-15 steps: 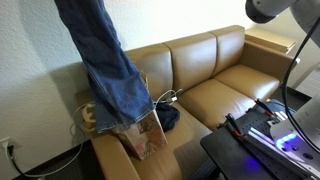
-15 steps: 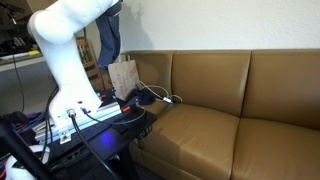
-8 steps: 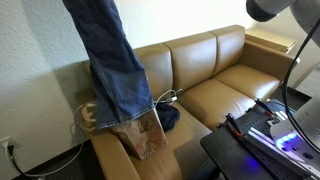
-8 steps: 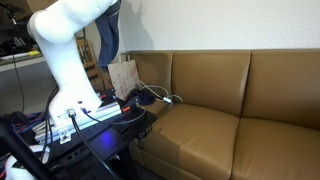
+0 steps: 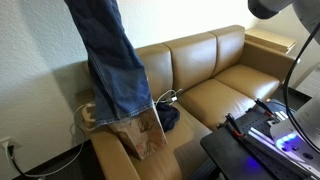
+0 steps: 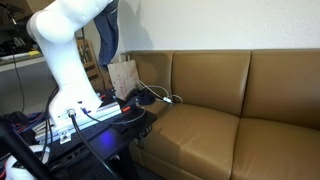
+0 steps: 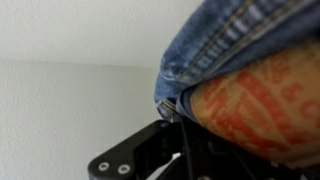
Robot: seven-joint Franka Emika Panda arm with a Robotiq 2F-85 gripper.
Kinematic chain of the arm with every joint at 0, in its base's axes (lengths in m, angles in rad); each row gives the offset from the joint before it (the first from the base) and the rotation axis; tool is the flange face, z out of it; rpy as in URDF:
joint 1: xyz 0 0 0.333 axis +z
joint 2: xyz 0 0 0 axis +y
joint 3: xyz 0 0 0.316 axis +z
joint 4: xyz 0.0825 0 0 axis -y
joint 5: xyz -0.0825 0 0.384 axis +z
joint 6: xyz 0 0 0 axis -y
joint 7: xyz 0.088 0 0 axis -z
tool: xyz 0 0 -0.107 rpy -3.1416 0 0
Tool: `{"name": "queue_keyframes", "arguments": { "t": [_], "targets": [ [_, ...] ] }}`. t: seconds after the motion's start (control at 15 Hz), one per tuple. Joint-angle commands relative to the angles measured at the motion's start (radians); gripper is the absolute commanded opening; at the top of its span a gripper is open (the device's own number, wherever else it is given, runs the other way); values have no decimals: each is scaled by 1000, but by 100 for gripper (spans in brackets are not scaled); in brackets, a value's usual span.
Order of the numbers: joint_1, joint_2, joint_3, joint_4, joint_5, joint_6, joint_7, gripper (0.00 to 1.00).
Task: Place the blue jeans inside the brown bag on the sofa
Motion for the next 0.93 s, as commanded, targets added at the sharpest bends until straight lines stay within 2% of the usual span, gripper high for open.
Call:
{"name": "queue_keyframes", "arguments": {
  "t": [0.0,0.07,0.13,0.27,0.33,0.4,0.73,0.87],
  "targets": [
    [64,-10,49,89,-26,0,-47,1],
    [71,-5,47,84,10,-1,-11,1],
    [35,0,31,35,-3,-2,-11,5],
    [52,1,32,49,0,-3,1,5],
    [31,18,37,28,-15,-3,1,1],
    [10,43,62,10,-52,-5,-22,1],
    [39,178,248,94,-233,-5,-191,1],
    [40,216,310,90,-288,-5,-243,1]
  ]
}}
